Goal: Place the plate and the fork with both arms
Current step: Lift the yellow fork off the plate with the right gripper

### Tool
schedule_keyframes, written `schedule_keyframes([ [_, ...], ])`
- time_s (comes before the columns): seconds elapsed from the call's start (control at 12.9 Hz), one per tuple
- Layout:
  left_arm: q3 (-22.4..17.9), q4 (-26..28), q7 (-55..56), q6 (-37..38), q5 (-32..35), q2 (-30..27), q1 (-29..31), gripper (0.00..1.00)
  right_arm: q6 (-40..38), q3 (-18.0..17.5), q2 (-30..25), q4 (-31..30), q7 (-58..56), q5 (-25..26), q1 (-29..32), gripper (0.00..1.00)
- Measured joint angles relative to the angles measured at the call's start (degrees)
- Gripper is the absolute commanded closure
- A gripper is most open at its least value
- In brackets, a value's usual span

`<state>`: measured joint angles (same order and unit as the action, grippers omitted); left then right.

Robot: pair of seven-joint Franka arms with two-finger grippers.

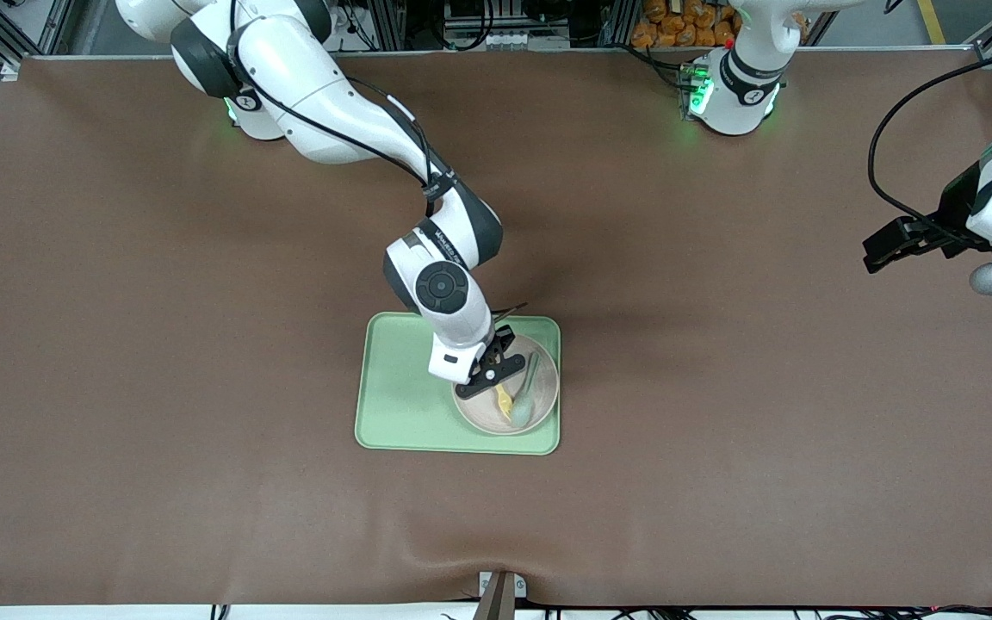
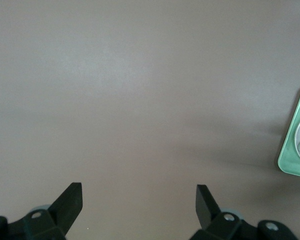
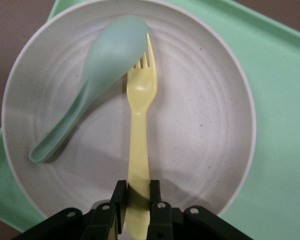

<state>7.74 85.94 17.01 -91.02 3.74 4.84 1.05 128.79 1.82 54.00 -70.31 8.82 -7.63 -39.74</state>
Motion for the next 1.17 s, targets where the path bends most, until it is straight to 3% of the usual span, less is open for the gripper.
schedule_keyframes([
  [1.17,0.0,0.5,0.0,0.0,0.0,0.0,0.0,0.00,-9.2,-0.1,-1.7,0.2,3.2,0.0,0.0,1.00],
])
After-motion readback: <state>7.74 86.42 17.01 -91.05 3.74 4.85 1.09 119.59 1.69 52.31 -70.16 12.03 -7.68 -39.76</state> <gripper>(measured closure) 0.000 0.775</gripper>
